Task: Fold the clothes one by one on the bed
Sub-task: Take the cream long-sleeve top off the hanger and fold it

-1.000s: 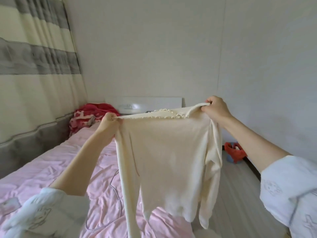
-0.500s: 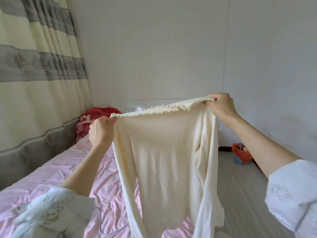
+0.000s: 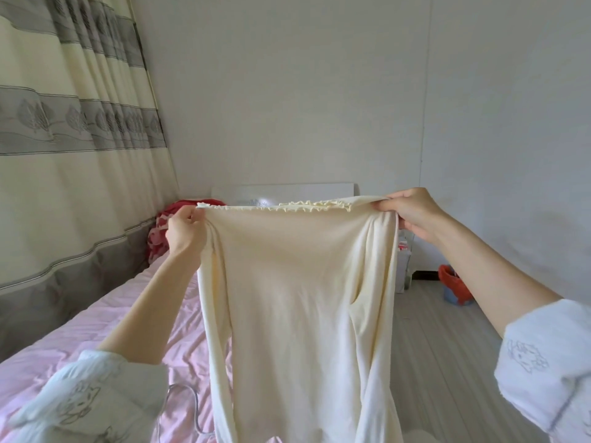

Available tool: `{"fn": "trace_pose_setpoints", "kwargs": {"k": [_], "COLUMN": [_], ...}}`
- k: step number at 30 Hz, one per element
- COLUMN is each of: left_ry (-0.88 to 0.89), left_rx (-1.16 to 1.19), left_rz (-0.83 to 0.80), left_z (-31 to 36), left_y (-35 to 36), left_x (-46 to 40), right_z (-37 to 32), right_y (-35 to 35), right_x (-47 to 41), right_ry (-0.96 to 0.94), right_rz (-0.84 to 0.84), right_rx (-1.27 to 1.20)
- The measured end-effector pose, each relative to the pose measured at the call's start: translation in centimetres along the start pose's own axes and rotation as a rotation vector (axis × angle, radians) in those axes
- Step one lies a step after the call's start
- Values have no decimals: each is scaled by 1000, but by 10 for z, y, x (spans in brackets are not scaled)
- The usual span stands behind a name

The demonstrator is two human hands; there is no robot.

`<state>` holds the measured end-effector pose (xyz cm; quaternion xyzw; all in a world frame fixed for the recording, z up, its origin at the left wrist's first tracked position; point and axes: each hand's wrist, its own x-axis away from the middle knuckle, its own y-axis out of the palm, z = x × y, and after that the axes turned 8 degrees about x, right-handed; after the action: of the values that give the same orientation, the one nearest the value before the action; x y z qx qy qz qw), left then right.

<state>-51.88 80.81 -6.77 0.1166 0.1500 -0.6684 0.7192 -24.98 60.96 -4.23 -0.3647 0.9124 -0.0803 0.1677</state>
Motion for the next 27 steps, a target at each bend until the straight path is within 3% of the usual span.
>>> {"fn": "trace_pose_setpoints", "kwargs": {"k": [3, 7, 14, 21, 27], "left_ry": [52, -23, 431, 516, 552], "left_rx": [5, 115, -233, -408, -409], "left_rz": [88, 70, -38, 79, 4], "left_z": [6, 5, 2, -6, -36], "left_y": [-1, 0, -16, -27, -38], "left_x": [3, 0, 9, 5, -4], "right_z": [-2, -2, 5, 8, 32], "right_y": [3, 8, 12, 22, 45], "right_x": [-2, -6, -9, 5, 9], "right_ry": [-39, -109, -129, -297, -398], "right_rz": [40, 254, 427, 624, 665], "right_rx": [-13, 159, 211, 789, 922]}}
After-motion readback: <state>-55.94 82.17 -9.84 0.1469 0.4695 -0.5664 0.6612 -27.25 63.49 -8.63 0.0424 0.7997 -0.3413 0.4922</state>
